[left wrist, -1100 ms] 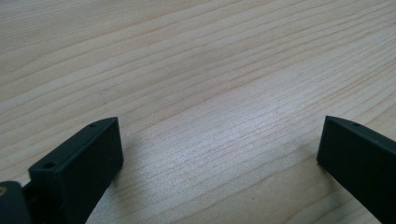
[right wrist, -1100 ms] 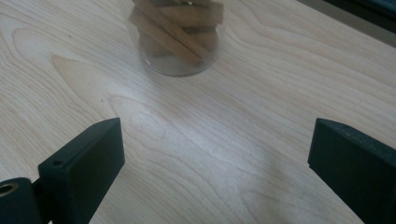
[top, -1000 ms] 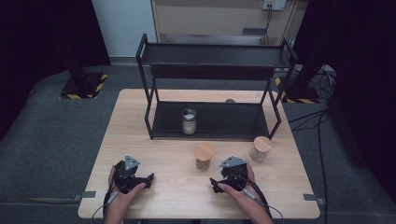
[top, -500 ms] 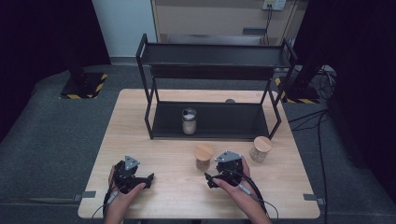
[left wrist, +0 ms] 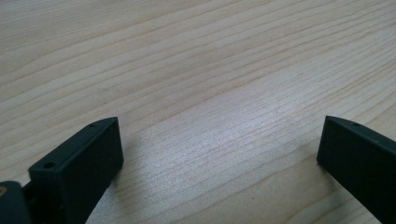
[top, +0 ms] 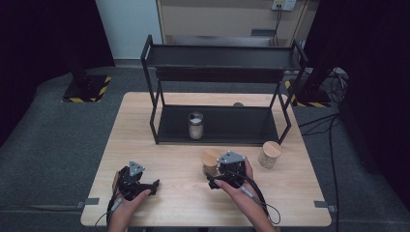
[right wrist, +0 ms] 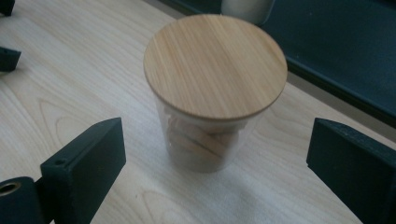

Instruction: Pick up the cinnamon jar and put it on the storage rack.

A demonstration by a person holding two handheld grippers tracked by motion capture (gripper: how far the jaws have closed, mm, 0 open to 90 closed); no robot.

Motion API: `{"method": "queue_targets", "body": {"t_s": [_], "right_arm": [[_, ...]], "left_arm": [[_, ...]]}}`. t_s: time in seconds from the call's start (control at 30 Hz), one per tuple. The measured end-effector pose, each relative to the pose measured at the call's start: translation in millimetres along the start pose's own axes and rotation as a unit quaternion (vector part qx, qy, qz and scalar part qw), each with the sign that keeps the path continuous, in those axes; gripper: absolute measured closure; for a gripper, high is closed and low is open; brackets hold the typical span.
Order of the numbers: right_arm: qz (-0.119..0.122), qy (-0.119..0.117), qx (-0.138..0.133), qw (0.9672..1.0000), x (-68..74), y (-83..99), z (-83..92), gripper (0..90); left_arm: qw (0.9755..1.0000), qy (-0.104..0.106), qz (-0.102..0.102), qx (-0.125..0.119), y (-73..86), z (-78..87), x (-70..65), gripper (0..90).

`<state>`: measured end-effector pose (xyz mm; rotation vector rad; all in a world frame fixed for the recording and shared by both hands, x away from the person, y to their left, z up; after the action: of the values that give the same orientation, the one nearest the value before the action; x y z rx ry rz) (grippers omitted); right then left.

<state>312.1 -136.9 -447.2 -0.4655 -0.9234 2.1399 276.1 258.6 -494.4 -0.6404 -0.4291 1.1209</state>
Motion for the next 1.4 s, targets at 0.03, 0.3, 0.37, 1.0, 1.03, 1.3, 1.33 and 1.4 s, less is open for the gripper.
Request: {"method": "queue_targets", "body": {"t_s": [0.03, 0.3, 0.37, 1.0, 1.03, 1.3, 1.33, 1.4], "right_arm": [[-0.003, 0.001, -0.004, 1.0000, 0.0, 0.1, -0.7, 4.6], [-0.019, 0.000, -0.032, 0.9993, -1.2, 4.1, -6.9, 5.4], [-0.020, -0.001, -0.037, 0.9991, -0.3, 4.8, -8.9, 5.8], [-0.029, 0.003, -0.082, 0.9962, 8.8, 13.8, -28.7, 15.2], [-0.031, 0.003, -0.083, 0.9960, 9.6, 14.5, -29.9, 16.1], [-0.046, 0.010, -0.100, 0.9939, 11.2, 20.6, -37.6, 20.1], [-0.049, 0.011, -0.101, 0.9936, 11.2, 21.2, -38.5, 20.5], [-0.051, 0.014, -0.104, 0.9931, 11.6, 21.9, -40.0, 21.9]], "left_arm": [[1.0000, 0.000, 0.000, 0.000, 0.0, 0.0, 0.0, 0.0], [1.0000, 0.000, 0.000, 0.000, 0.0, 0.0, 0.0, 0.0], [1.0000, 0.000, 0.000, 0.000, 0.0, 0.0, 0.0, 0.0], [1.0000, 0.000, 0.000, 0.000, 0.1, 0.0, -0.1, 0.0], [1.0000, 0.000, 0.000, 0.000, 0.1, 0.0, -0.1, 0.0], [1.0000, 0.000, 0.000, 0.000, 0.0, 0.0, -0.2, 0.0], [1.0000, 0.000, 0.000, 0.000, 0.1, 0.0, -0.1, 0.0], [1.0000, 0.000, 0.000, 0.000, 0.1, 0.0, -0.1, 0.0]]}}
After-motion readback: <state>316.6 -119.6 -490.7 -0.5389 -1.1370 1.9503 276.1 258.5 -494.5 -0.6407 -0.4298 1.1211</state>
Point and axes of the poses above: each handheld gripper's, and its own axes: z roughly backward along the jaws, y roughly out of its underside, x roughly to its left, the point moved 7 cm from there along -z, roughly forward along the jaws, and after that the axes turned 3 degrees about x, right-handed, at the moved point
